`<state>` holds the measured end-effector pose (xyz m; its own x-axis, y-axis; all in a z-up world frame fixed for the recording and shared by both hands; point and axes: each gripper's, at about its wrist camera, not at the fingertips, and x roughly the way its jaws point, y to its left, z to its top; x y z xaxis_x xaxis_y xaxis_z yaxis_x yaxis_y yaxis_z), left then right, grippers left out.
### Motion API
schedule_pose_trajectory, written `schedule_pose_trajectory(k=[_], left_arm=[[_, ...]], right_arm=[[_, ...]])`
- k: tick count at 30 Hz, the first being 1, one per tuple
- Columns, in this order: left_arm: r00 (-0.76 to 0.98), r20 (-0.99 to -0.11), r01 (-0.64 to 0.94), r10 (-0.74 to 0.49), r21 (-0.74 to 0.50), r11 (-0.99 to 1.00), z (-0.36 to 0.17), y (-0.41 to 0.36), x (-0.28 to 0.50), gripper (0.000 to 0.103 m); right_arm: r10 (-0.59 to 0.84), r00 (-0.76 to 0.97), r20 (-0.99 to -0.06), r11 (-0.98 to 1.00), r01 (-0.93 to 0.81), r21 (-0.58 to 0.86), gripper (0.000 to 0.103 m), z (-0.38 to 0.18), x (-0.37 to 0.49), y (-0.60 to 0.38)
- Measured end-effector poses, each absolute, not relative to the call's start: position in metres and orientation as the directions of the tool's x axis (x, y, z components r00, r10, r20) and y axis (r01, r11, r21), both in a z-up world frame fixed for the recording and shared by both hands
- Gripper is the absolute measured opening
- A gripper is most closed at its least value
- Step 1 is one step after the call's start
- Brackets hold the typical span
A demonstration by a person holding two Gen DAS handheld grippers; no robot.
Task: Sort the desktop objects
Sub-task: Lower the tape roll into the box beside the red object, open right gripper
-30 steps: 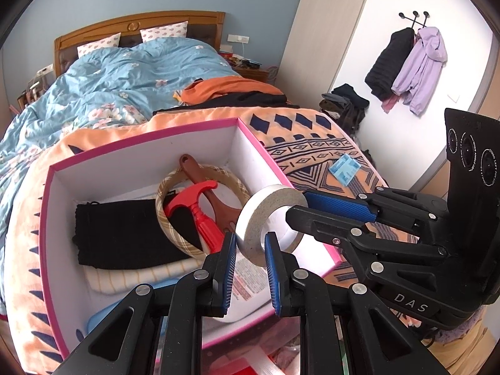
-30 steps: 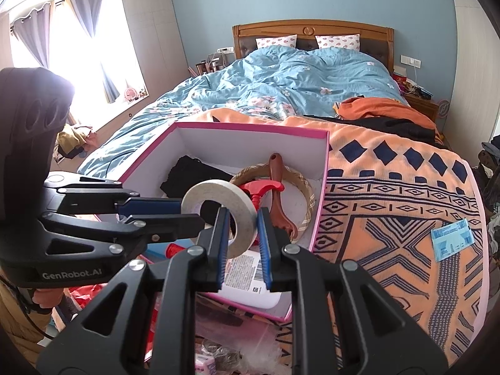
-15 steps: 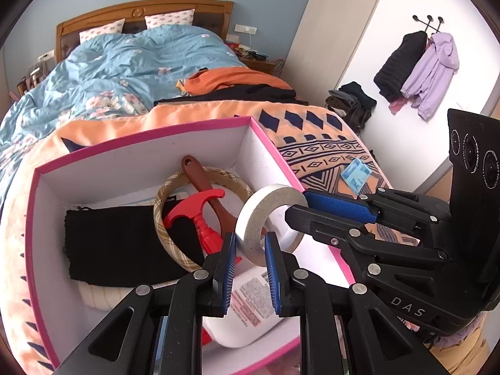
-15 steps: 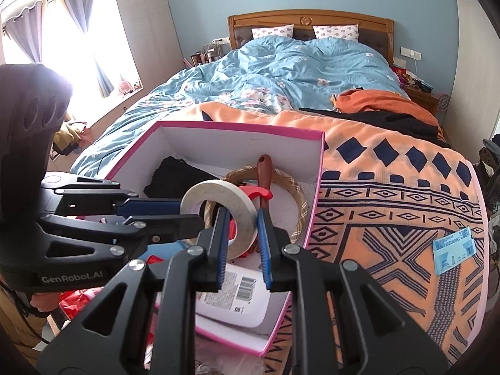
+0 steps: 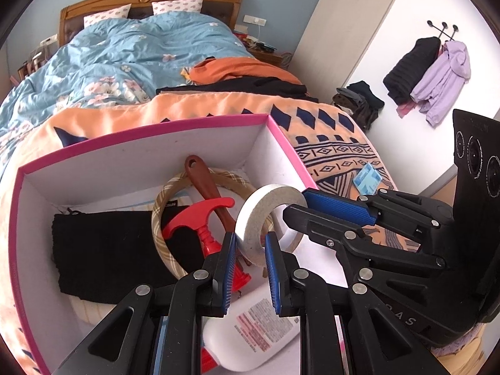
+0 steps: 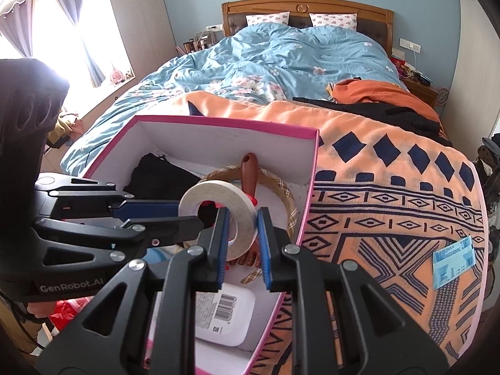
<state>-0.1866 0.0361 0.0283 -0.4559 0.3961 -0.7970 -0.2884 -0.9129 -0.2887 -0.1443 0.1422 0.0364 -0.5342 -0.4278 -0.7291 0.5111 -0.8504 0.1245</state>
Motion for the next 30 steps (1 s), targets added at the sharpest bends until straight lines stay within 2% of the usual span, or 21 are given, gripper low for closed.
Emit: schedule_pose_trajectory(k=[18,30], left_arm=[[-0.417,-0.813,-0.239,0.406,-0.333,-0.912,0.010,0.031,-0.223,0.016],[-0.423,-0.818,-0.276,0.390,-0.293,-0.915,0.013,0.035,-0.208,0.020]], right_arm=[[-0.329,-0.525,-0.784,-0.881,0.471,0.054,0.019,0.016,-0.184,0.130],[-0.369,-0.530,-0.764,-0.873,0.481,0.088,0.021,0.017,-0.173,0.137]])
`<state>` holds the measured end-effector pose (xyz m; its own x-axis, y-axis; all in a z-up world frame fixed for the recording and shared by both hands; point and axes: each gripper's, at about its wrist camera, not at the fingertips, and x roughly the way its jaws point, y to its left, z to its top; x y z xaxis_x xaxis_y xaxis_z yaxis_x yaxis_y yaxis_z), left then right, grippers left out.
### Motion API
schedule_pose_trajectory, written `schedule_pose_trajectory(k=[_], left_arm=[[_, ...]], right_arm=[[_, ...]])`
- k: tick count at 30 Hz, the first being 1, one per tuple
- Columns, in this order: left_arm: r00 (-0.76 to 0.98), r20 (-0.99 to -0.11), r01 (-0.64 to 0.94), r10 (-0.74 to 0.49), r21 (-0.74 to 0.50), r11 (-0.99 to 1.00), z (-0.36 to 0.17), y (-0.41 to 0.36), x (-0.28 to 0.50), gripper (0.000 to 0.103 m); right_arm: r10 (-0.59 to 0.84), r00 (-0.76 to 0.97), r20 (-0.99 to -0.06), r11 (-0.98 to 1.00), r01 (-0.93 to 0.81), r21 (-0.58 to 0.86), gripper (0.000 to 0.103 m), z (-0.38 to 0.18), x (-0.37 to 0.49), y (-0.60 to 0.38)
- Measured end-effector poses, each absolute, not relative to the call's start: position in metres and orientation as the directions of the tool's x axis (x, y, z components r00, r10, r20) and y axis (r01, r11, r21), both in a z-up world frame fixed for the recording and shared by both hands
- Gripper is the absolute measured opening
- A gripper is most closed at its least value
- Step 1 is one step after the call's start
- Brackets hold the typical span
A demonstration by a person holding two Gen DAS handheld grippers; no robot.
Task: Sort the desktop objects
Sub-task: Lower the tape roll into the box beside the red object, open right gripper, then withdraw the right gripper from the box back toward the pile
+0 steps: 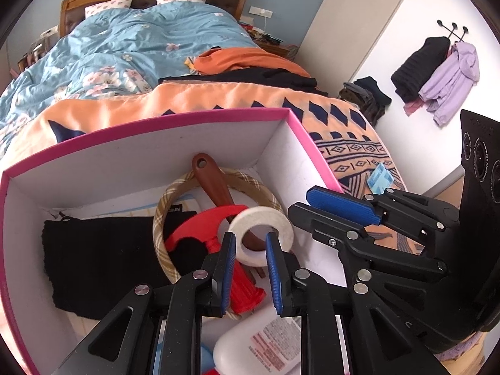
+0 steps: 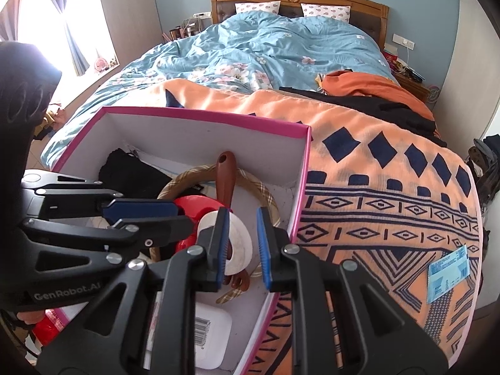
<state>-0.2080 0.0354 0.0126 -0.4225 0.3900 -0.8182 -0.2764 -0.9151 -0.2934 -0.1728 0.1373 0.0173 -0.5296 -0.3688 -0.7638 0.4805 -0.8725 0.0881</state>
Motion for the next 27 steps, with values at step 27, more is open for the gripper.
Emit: schedule_pose_trajectory(k=[27], left_arm=[[-0.292,-0.766,-0.764,0.572,-0.173,-0.621,0.056,0.121,0.015,0.028]], right_arm=[[-0.497,-0.536,-0.683,-0.844,0.481,0.237,0.042,0.036,0.061,0.253]])
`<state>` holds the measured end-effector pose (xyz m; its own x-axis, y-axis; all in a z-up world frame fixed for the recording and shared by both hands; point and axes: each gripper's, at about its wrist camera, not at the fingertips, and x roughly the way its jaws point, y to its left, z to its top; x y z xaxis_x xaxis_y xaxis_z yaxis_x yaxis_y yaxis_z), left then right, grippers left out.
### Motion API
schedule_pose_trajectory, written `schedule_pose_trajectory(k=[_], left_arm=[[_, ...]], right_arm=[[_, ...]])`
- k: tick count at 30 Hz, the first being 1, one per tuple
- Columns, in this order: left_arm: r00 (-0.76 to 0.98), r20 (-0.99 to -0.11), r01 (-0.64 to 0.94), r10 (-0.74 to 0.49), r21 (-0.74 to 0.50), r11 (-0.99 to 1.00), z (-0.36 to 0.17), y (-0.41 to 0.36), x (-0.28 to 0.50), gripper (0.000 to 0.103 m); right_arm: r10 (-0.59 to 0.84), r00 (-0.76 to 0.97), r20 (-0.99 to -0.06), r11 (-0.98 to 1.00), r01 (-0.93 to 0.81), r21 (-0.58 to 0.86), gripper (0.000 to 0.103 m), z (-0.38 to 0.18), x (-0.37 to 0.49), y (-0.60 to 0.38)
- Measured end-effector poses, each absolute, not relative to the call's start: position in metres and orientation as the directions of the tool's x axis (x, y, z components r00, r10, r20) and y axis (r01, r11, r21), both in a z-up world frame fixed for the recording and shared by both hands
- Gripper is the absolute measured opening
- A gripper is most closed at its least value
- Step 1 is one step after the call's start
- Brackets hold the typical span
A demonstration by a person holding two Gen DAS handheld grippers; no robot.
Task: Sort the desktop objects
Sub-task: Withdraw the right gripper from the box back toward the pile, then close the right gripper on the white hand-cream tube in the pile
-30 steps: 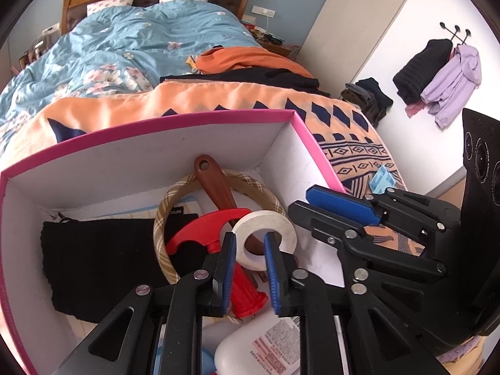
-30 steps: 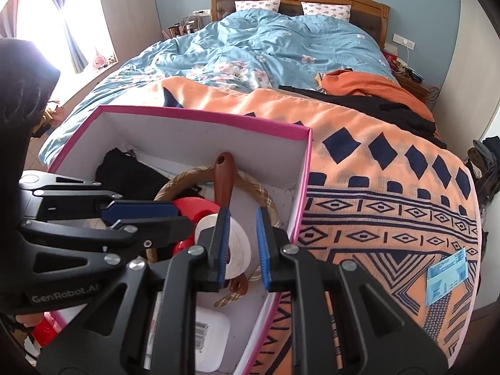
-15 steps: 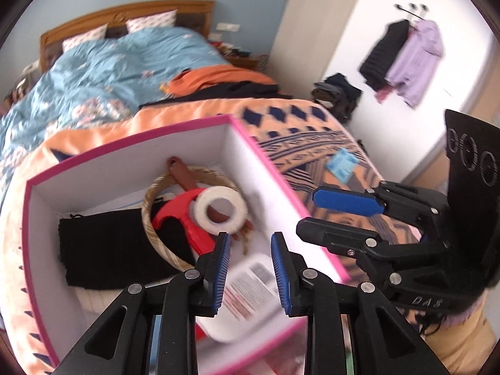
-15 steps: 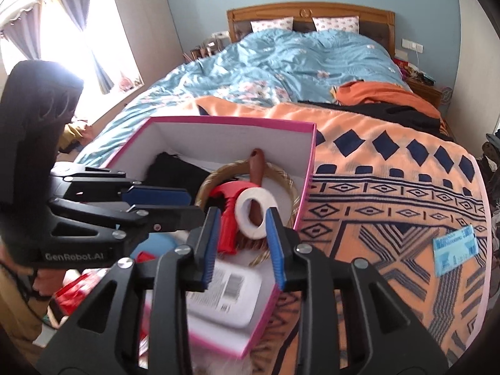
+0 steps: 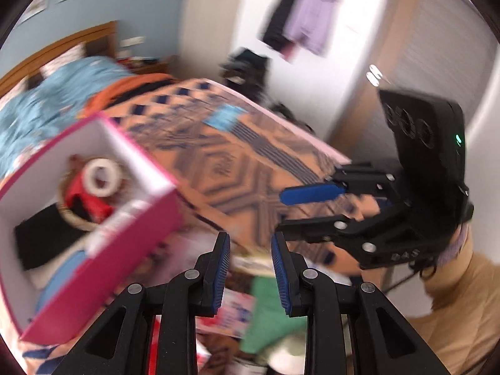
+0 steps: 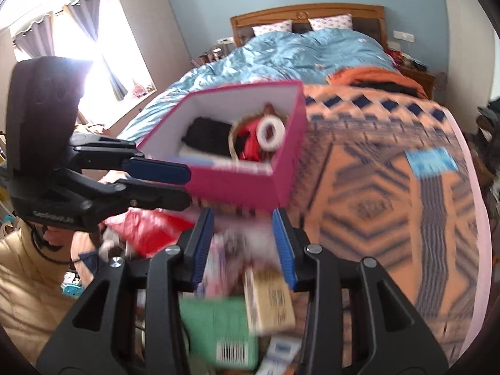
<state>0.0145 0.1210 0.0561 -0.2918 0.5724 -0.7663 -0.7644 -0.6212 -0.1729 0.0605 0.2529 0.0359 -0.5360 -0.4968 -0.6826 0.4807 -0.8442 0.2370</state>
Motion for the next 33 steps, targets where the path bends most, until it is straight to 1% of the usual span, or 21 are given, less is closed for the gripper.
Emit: schedule_pose_trajectory(k=[2,5,8,10,11,13,18,20,21,22,29,33], left_arm=[[-0.269,-0.794,-0.800,0.546,-0.131,-0.585,0.042,0.142,0.030,0.028],[-0.199,-0.823,-0.839,0.532,-0.137,-0.526,0.022,0.166,0.043,0.028],[-0.182,-0.850,-0.868,0.495,-0.098,-0.488,0.005,0.184,0.053,0.027],[-0.159,-0.867,-0.874,0.473,-0.099,-0.476,-0.006,0.191,0.057,0.027],[-0.147,-0.875,-0.876,0.462,-0.101,-0.471,-0.012,0.195,0.057,0.027],[-0.135,-0.883,-0.876,0.450,-0.105,-0.470,-0.019,0.199,0.059,0.027],[-0.110,-0.899,-0.862,0.425,-0.126,-0.491,-0.035,0.199,0.053,0.027],[-0.104,-0.903,-0.855,0.417,-0.133,-0.501,-0.039,0.198,0.050,0.027],[-0.103,-0.904,-0.853,0.416,-0.135,-0.504,-0.040,0.198,0.048,0.027],[-0.102,-0.902,-0.851,0.420,-0.140,-0.506,-0.040,0.197,0.047,0.027],[-0.081,-0.883,-0.849,0.462,-0.182,-0.496,-0.034,0.189,0.037,0.027],[-0.074,-0.873,-0.835,0.482,-0.210,-0.509,-0.034,0.186,0.026,0.026]], right_arm=[[-0.459,-0.529,-0.714,-0.870,0.429,0.242,0.042,0.019,0.079,0.263],[-0.413,-0.510,-0.755,-0.900,0.356,0.251,0.042,-0.006,0.101,0.275],[-0.347,-0.493,-0.797,-0.931,0.284,0.229,0.042,-0.030,0.119,0.284],[-0.309,-0.485,-0.818,-0.946,0.249,0.209,0.043,-0.042,0.127,0.289],[-0.302,-0.477,-0.825,-0.948,0.241,0.208,0.044,-0.047,0.132,0.290],[-0.294,-0.462,-0.837,-0.951,0.234,0.204,0.051,-0.055,0.140,0.293],[-0.278,-0.422,-0.863,-0.953,0.232,0.194,0.051,-0.074,0.148,0.295],[-0.281,-0.422,-0.862,-0.953,0.231,0.198,0.047,-0.078,0.146,0.296],[-0.289,-0.425,-0.858,-0.950,0.237,0.203,0.035,-0.077,0.147,0.295],[-0.289,-0.434,-0.853,-0.949,0.248,0.195,0.029,-0.075,0.147,0.294],[-0.289,-0.497,-0.818,-0.944,0.288,0.159,0.029,-0.049,0.137,0.294],[-0.302,-0.520,-0.799,-0.929,0.348,0.125,0.029,-0.033,0.119,0.282]])
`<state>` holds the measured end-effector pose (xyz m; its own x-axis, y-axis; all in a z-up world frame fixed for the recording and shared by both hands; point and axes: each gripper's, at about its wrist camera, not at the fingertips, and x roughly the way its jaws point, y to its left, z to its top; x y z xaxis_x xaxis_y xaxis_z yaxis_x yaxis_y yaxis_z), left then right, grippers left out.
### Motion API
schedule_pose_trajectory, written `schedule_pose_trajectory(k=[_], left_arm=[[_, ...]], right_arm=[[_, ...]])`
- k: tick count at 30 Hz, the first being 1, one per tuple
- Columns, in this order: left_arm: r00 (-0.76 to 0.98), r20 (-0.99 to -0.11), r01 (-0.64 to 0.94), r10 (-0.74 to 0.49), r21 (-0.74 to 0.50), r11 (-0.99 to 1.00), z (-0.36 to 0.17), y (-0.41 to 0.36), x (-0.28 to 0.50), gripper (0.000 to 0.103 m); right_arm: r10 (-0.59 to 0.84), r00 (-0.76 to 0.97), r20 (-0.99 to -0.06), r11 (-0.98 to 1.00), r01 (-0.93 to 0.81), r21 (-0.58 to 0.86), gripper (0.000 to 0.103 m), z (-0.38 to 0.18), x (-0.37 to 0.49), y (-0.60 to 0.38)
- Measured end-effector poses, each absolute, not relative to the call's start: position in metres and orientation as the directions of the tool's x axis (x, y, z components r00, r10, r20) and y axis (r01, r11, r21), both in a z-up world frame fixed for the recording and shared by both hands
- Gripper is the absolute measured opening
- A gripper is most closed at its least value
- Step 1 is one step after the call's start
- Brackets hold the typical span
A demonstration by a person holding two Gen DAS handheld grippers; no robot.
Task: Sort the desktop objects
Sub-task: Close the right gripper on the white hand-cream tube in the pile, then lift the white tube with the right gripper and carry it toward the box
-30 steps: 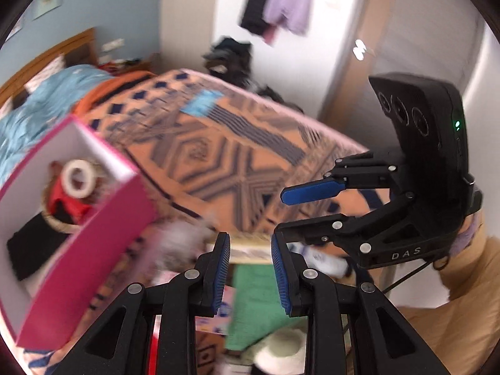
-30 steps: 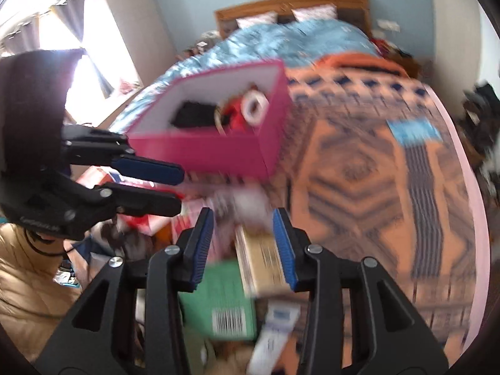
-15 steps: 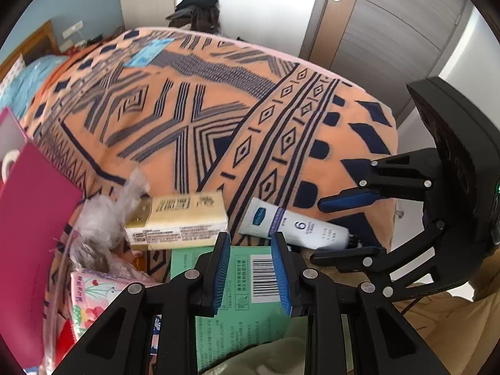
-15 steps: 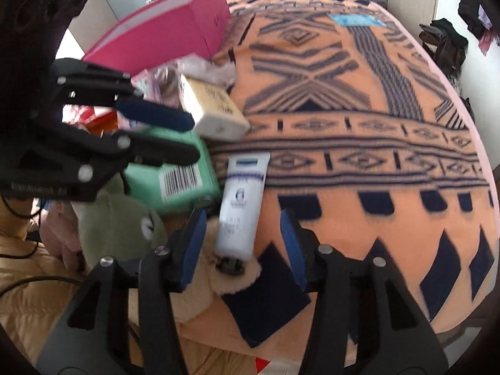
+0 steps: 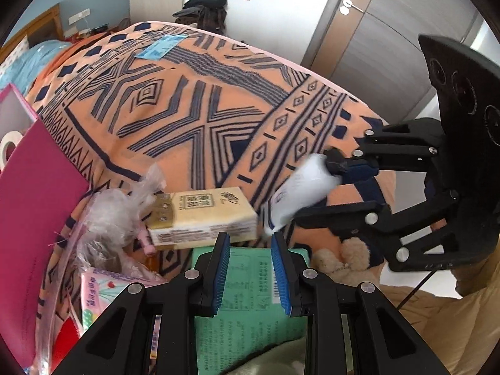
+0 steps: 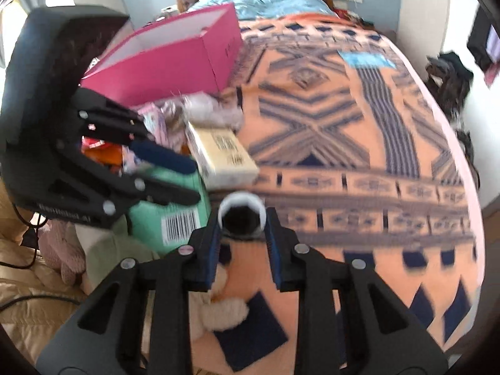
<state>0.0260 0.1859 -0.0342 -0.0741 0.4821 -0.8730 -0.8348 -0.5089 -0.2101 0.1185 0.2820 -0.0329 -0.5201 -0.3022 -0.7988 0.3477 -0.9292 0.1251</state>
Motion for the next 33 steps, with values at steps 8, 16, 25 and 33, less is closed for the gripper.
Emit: schedule_pose_trajectory(k=[8,16,25,33], left_arm=[[-0.051,-0.867,-0.830,0.496,-0.240,-0.504,-0.040,0.187,0.020,0.026],[-0.045,-0.870,-0.824,0.491,-0.246,-0.511,-0.048,0.192,0.013,0.026],[-0.053,-0.865,-0.792,0.500,-0.269,-0.549,-0.048,0.182,0.001,0.027],[-0.051,-0.863,-0.768,0.503,-0.289,-0.572,-0.051,0.175,-0.007,0.027]], right_arm=[[-0.350,-0.498,-0.793,-0.908,0.389,0.156,0.029,-0.042,0.085,0.268],[-0.376,-0.447,-0.812,-0.895,0.401,0.194,0.027,-0.053,0.067,0.266],[-0.428,-0.370,-0.825,-0.867,0.426,0.258,0.029,-0.055,0.045,0.264],[-0.465,-0.331,-0.821,-0.845,0.443,0.300,0.030,-0.059,0.029,0.259]])
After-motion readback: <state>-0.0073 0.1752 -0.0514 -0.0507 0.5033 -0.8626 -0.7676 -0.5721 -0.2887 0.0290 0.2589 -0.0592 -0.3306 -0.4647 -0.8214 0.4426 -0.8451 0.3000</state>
